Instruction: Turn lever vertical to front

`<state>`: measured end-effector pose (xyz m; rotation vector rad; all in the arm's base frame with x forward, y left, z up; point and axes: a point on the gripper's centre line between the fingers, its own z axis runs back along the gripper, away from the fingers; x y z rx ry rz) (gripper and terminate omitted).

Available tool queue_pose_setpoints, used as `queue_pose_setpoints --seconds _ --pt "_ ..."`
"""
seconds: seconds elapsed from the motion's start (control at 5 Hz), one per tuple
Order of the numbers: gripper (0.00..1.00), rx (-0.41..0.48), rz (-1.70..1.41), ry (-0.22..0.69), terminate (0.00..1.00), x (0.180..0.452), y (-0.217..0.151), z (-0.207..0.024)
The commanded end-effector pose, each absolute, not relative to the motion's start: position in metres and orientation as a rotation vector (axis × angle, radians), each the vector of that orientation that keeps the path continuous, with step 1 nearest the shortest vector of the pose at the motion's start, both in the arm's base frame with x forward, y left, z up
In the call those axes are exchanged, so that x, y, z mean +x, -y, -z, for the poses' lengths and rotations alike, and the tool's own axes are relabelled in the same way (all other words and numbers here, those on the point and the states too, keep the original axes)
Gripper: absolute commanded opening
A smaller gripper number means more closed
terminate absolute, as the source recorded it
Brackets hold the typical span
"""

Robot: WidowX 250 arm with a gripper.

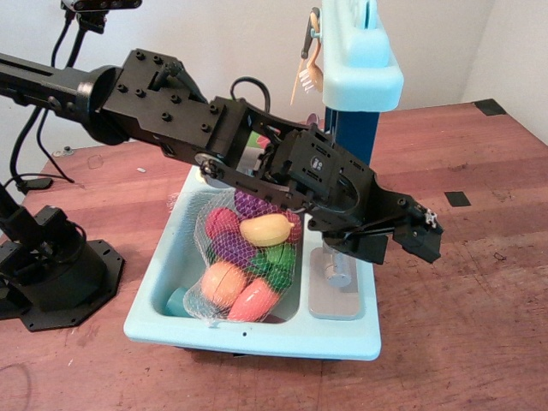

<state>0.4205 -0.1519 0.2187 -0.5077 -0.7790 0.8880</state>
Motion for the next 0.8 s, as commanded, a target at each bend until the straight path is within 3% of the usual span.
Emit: queue_pose_setpoints --seconds 0.0,0.4,0.6 --pt "1.00 -0.508 -0.888 0.779 0.00 0.420 0.152 -0.219" --pt "1.00 -0.516 -0.907 0.834 0.00 0.400 0.144 -0.217" --pt "1.00 -0.520 -0.927 0.856 0.00 0.376 0.139 -0.214"
